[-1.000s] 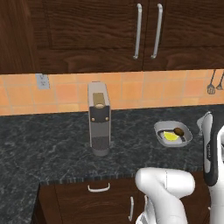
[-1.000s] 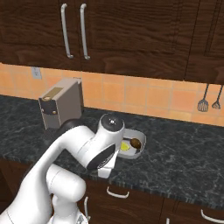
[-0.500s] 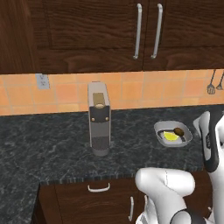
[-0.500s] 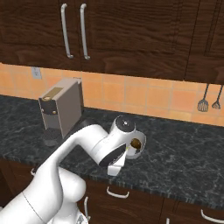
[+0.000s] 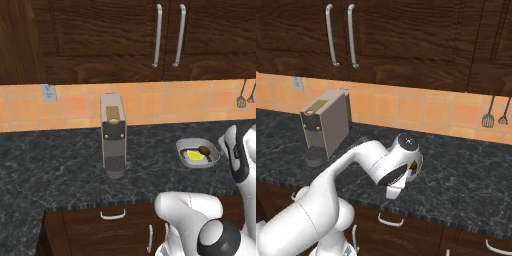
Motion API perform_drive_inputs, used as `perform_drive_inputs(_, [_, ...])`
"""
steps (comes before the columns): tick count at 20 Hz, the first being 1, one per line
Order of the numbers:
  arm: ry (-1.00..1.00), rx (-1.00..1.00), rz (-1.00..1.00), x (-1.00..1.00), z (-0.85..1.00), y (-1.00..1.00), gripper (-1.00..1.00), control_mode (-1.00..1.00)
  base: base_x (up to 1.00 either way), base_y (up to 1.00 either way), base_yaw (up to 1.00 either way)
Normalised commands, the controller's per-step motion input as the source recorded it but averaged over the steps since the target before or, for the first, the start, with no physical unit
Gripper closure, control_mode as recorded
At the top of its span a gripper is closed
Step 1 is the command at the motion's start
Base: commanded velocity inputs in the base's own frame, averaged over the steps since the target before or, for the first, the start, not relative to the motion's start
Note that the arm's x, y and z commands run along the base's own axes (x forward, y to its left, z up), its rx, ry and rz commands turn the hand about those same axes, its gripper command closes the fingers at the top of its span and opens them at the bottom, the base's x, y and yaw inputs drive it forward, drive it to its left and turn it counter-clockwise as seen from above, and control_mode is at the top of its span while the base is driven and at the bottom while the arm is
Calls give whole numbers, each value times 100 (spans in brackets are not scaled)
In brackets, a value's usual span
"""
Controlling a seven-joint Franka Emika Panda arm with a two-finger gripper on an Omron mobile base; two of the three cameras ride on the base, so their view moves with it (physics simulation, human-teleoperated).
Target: Take the meat container that has the steak and place it on the second highest rack of the freezer. Then take the vegetable container that has the lemon wedge and mushroom and place it on the highest rack of the freezer.
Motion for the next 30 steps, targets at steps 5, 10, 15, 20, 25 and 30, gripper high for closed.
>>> perform_drive_inputs(5, [0,0,-1,48,-44,0,-100,-100,0,0,0])
perform_drive_inputs(10, [0,0,0,37,-32,-4,-100,-100,0,0,0])
perform_drive_inputs(15, [0,1,0,27,-17,-27,-100,-100,0,0,0])
perform_drive_inputs(20, [0,1,0,22,-18,-22,-100,-100,0,0,0])
perform_drive_inputs(25, [0,0,0,30,-23,-12,-100,-100,0,0,0])
perform_drive_inputs(30, [0,0,0,31,-26,-1,100,-100,0,0,0])
